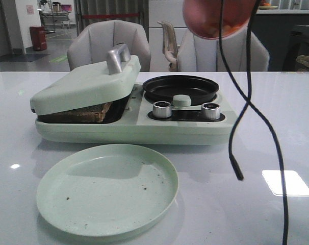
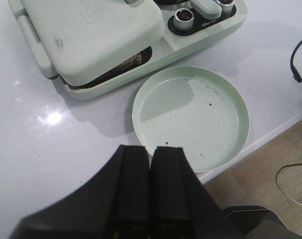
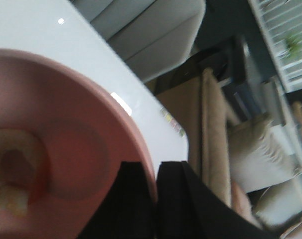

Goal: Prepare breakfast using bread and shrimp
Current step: 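Grasp the pink bowl rim with the right gripper and lift it, then tilt the pink bowl over the black pan to pour the shrimp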

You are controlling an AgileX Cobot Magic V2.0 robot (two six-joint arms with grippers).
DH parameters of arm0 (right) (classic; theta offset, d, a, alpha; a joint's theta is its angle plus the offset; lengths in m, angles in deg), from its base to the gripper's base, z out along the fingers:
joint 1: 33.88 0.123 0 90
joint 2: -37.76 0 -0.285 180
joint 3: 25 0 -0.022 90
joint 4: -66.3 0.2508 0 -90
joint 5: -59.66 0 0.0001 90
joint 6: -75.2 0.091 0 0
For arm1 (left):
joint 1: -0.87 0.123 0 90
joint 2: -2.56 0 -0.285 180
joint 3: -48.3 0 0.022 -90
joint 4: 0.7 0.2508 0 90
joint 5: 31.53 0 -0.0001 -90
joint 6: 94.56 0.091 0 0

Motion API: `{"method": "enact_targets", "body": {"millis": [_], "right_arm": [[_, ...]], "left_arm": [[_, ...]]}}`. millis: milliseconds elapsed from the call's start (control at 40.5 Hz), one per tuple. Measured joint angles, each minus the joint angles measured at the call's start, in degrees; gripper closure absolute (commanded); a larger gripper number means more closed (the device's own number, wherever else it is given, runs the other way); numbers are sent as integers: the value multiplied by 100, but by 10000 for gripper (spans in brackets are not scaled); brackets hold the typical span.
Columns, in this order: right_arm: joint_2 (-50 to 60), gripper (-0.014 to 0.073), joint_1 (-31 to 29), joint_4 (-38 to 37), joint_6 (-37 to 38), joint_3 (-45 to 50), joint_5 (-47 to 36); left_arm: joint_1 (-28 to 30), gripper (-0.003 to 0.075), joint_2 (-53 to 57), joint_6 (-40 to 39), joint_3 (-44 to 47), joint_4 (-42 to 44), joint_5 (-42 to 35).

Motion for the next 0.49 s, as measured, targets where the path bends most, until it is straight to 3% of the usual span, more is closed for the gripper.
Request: {"method": "enact_targets", "body": {"millis": [222, 494], "right_arm": [[-453, 551, 331, -2059, 1221, -13, 35], [-812, 551, 343, -2446, 1452, -125, 213]], "left_arm": [[0, 619, 0, 0, 0, 0, 0], [0, 619, 0, 0, 0, 0, 0]]}}
